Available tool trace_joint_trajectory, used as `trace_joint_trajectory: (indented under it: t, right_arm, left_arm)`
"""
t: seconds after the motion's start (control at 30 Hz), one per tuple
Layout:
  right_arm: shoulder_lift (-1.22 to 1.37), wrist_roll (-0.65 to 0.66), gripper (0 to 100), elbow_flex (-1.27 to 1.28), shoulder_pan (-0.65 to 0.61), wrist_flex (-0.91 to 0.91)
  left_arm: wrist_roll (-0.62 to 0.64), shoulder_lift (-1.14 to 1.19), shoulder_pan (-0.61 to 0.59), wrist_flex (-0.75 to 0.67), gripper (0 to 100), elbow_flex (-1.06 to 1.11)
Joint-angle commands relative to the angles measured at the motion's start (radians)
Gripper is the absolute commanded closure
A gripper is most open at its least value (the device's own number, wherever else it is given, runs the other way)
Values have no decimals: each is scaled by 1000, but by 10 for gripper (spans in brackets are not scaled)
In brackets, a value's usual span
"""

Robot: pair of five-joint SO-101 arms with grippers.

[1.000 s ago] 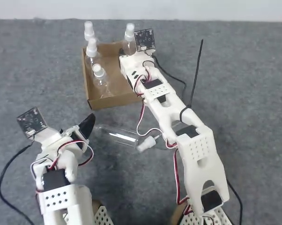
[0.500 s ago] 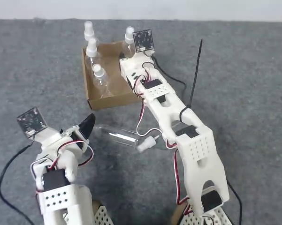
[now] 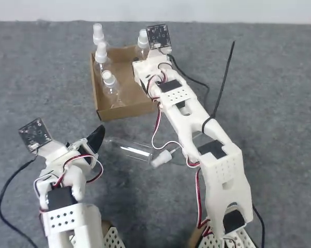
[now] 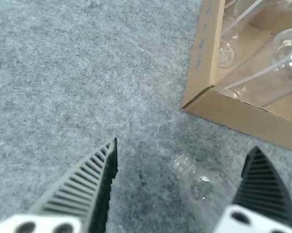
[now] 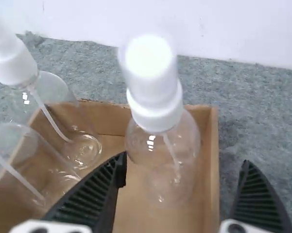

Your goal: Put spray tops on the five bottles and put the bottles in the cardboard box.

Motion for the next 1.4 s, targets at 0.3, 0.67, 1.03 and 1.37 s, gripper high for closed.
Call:
trace_joint_trajectory:
  t: [0.3, 0.67, 1.03, 1.37]
  right_arm:
    - [-240, -9, 693, -44, 10, 265]
    - [-367, -12, 693, -44, 12, 501]
    - [-446, -9, 693, -44, 10, 641]
    - [-576, -9, 694, -44, -28, 886]
  left_arm:
    - [-2, -12, 2, -34, 622, -8]
    - [-2, -12, 2, -34, 622, -8]
    - [-2, -12, 2, -34, 622, -8]
    - [-2, -12, 2, -34, 622, -8]
